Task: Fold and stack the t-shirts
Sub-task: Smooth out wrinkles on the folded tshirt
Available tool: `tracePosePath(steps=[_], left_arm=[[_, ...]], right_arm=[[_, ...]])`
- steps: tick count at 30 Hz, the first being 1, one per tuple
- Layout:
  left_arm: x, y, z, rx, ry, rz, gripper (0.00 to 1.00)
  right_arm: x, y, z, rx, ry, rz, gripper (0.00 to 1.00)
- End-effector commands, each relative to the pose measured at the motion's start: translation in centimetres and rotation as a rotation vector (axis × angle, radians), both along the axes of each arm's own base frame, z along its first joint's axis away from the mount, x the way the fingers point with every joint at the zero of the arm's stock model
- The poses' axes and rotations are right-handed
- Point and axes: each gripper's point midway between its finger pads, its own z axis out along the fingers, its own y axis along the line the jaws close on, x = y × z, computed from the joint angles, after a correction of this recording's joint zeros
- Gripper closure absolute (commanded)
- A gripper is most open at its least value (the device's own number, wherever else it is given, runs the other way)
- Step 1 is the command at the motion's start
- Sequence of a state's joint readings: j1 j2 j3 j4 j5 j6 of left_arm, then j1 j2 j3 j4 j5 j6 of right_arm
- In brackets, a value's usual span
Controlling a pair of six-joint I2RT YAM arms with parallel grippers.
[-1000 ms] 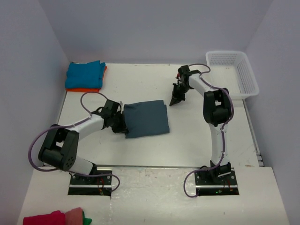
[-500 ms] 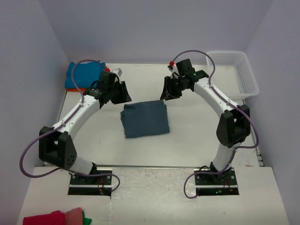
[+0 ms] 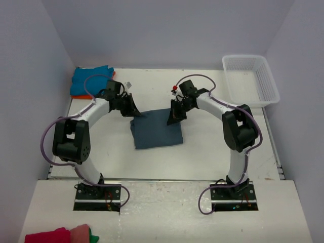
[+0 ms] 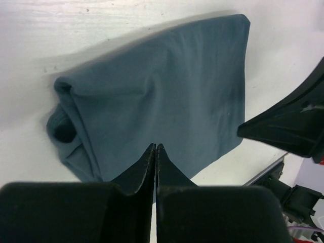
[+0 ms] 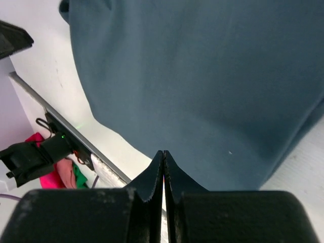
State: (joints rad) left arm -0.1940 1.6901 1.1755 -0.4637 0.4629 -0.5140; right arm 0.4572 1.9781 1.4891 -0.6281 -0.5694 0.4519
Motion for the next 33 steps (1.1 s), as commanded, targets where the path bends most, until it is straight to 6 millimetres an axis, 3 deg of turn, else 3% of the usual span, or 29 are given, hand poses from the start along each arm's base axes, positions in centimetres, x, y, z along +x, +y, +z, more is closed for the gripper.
tracePosePath(steps=[1,11,15,18,28,31,33], left_arm=[[2.2,-2.1,1.9,-0.13,-0.066,-0.052,1.0],[4.1,-3.0,-2.9,-0.193,0.012,-0.05,1.0],[5.5,-2.3,-5.4,-0.211,0.05,-0.014,1.0],[6.4,-1.8,-6.2,-0.238,0.047,0.013,1.0],[7.1,-1.6,-7.6,-0.313,0.035,-0.013,1.0],[7.0,-1.5,-7.2,-0.311,0.028,-0.012,1.0],[6.8,-1.4,-5.9,-0.301,0.002,-0.01,1.0]], right_arm=[[-0.8,1.5,-0.5,0.057,0.033,0.011,1.0],[-2.9,0.6,-4.1,0.014,0.123,-0.003,1.0],[-3.6,0.2,-5.0,-0.006,0.152,-0.022,1.0],[-4.4,-0.4,-5.8,-0.039,0.171,-0.045,1.0],[-8.4,-3.4,-10.2,-0.148,0.254,-0.105,1.0],[-8.1,-3.2,-9.8,-0.133,0.215,-0.069,1.0],[-7.0,-2.6,-8.4,-0.114,0.166,-0.047,1.0]])
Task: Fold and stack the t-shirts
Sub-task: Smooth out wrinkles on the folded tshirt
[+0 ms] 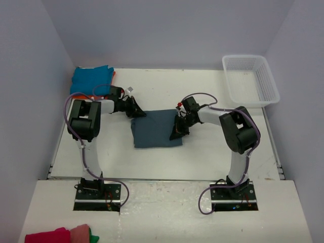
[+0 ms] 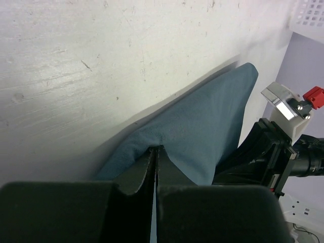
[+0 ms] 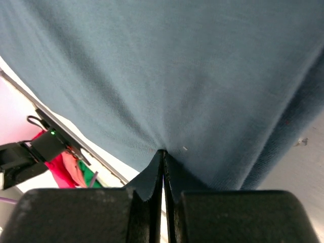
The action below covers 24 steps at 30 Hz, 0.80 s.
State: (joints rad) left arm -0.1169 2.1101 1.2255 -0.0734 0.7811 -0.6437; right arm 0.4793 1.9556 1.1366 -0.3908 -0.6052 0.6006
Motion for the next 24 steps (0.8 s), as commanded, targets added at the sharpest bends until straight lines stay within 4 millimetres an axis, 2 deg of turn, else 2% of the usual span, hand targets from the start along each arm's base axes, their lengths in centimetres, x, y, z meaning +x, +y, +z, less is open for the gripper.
tracePosePath(steps=[1,3,5,6,7,8,10,11,13,15,16,17,18,19,21,22,24], left_arm=[[1.5,0.9,3.1,0.02,-0.114,0.03,1.0],[1.3,2.0,5.3,0.093,-0.146,0.069,1.0],[0.9,2.7,8.5,0.144,-0.209,0.084,0.9],[0.9,3.0,9.6,0.165,-0.229,0.091,0.87],[0.6,3.8,11.9,0.218,-0.271,0.109,0.82],[0.6,4.2,13.1,0.238,-0.296,0.117,0.8],[-0.1,5.0,16.2,0.284,-0.351,0.114,0.73],[-0.5,5.3,17.1,0.3,-0.365,0.113,0.72],[-2.0,6.4,17.7,0.363,-0.344,0.121,0.69],[-3.2,7.0,17.3,0.397,-0.324,0.122,0.67],[-4.4,7.9,16.3,0.443,-0.301,0.139,0.57],[-5.1,8.3,15.4,0.466,-0.279,0.148,0.52],[-5.8,8.6,14.7,0.472,-0.262,0.148,0.49],[-7.3,8.3,12.8,0.446,-0.222,0.124,0.45],[-9.1,7.9,10.7,0.367,-0.151,0.1,0.41],[-10.5,7.2,9.1,0.284,-0.107,0.084,0.4],[-11.5,7.1,7.7,0.261,-0.081,0.081,0.38]], right_arm=[[-0.6,-1.4,-0.9,-0.094,-0.049,0.066,1.0],[0.6,-0.6,1.6,-0.065,-0.124,0.09,1.0],[1.0,-0.1,3.4,-0.053,-0.167,0.104,1.0],[1.9,0.5,5.4,-0.031,-0.213,0.102,1.0],[2.1,0.8,6.4,-0.019,-0.229,0.105,1.0],[2.1,1.3,7.6,-0.007,-0.245,0.114,1.0],[2.3,2.1,11.6,0.031,-0.314,0.129,0.98],[1.9,2.0,12.2,0.031,-0.317,0.132,0.97],[1.7,2.2,15.8,0.061,-0.392,0.131,0.93],[1.6,1.4,17.6,0.036,-0.439,0.111,0.84],[1.4,0.7,19.4,0.037,-0.492,0.097,0.79],[1.2,0.0,19.8,0.012,-0.509,0.09,0.68],[1.1,-0.6,20.1,-0.011,-0.531,0.084,0.65],[1.2,-1.7,20.9,-0.052,-0.577,0.056,0.57],[0.8,-2.8,20.8,-0.096,-0.595,0.057,0.54],[0.8,-3.3,20.8,-0.113,-0.607,0.052,0.54],[0.1,-4.1,20.6,-0.129,-0.628,0.055,0.54]])
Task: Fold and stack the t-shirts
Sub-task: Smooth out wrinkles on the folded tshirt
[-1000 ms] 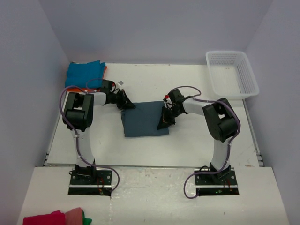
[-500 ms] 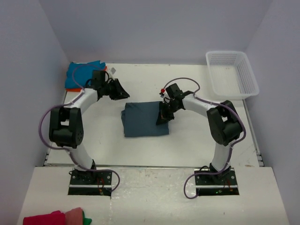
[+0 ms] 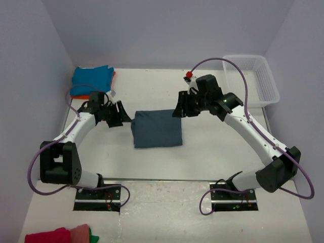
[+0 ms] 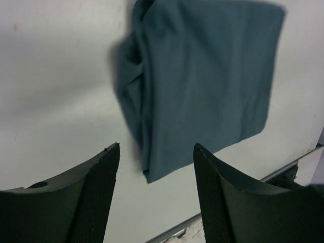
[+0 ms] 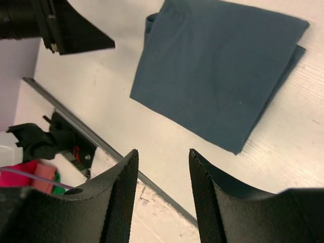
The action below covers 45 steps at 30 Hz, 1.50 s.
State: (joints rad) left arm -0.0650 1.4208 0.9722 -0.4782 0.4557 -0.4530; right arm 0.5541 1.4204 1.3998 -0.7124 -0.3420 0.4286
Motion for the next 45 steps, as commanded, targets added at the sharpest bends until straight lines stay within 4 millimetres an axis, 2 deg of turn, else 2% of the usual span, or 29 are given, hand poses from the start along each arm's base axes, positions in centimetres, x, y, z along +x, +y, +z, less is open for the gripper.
tracePosePath(steps=[1,6,8,14,17,24,27,35,43,45], left_arm=[[-3.1,-0.4,-2.9,-0.08,0.087,-0.021,0.37],[-3.9,-1.1,-2.5,-0.141,0.047,-0.01,0.28],[-3.9,-1.3,-2.4,-0.158,0.039,-0.007,0.27],[-3.9,-1.1,-3.9,-0.154,0.056,0.009,0.25],[-3.6,-0.6,-5.4,-0.122,0.089,0.032,0.25],[-0.7,0.1,-5.4,-0.083,0.083,0.098,0.26],[-0.3,0.0,-6.0,-0.089,0.096,0.103,0.27],[0.1,-0.2,-8.0,-0.099,0.138,0.09,0.27],[-0.4,-1.1,-9.0,-0.133,0.163,0.068,0.27],[-0.7,-1.9,-9.5,-0.138,0.172,0.063,0.27]], right_arm=[[-0.7,-2.9,-2.1,-0.129,-0.004,-0.047,0.54],[-2.3,-3.6,-3.2,-0.115,-0.013,-0.029,0.51],[-2.7,-3.6,-4.1,-0.112,-0.002,-0.022,0.51],[-3.5,-4.1,-4.6,-0.109,-0.006,-0.028,0.5],[-3.5,-4.4,-4.0,-0.103,-0.028,-0.035,0.5],[-3.5,-4.3,-4.1,-0.09,-0.026,-0.032,0.5],[-3.5,-4.2,-4.2,-0.084,-0.022,-0.031,0.5],[-3.4,-4.5,-4.0,-0.084,-0.032,-0.041,0.5],[-3.2,-4.9,-4.3,-0.076,-0.02,-0.049,0.5],[-3.2,-4.9,-4.4,-0.074,-0.017,-0.051,0.5]])
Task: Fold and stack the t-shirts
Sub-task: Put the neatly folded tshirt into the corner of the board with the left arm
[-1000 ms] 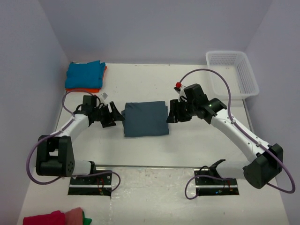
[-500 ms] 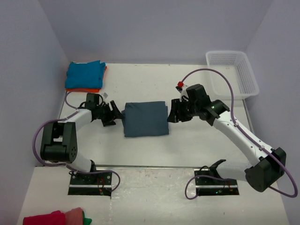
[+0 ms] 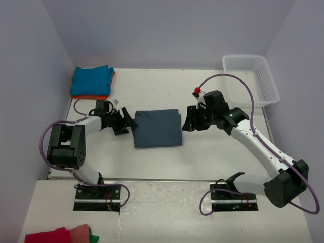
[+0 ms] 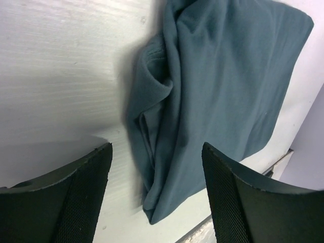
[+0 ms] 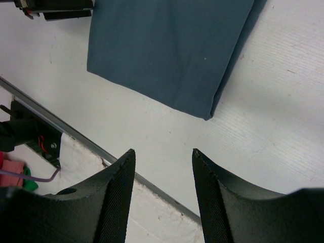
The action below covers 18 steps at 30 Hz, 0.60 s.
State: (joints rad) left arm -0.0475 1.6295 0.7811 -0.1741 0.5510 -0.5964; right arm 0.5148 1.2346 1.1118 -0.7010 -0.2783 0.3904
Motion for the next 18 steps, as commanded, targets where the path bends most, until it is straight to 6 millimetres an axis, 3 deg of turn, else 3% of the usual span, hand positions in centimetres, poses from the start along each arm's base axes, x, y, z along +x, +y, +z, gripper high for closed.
tracePosePath(steps=[1,7,9,12,13,14,18], left_arm=[[0.0,-1.1,-1.1,0.005,0.002,-0.009,0.27],[-2.3,-9.5,-4.7,-0.003,0.055,-0.133,0.29],[-2.7,-10.6,-5.4,-0.025,0.08,-0.127,0.34],[-2.9,-10.8,-6.7,-0.013,0.102,-0.112,0.69],[-2.5,-10.8,-6.8,-0.007,0.099,-0.104,0.92],[-2.4,-10.6,-7.0,0.01,0.101,-0.105,1.0],[-0.7,-10.7,-6.5,0.046,0.071,-0.119,1.0]], right_arm=[[0.3,0.1,1.1,0.031,-0.051,0.008,0.5],[-0.1,0.2,1.9,0.064,-0.057,0.011,0.5],[-0.2,0.0,1.9,0.068,-0.059,0.005,0.5],[-0.3,-0.4,2.4,0.077,-0.071,-0.009,0.5],[-0.4,-0.5,2.5,0.081,-0.074,-0.009,0.5],[-0.5,-0.5,2.6,0.083,-0.08,-0.01,0.5],[-0.7,-0.7,1.1,0.064,-0.044,-0.017,0.5]])
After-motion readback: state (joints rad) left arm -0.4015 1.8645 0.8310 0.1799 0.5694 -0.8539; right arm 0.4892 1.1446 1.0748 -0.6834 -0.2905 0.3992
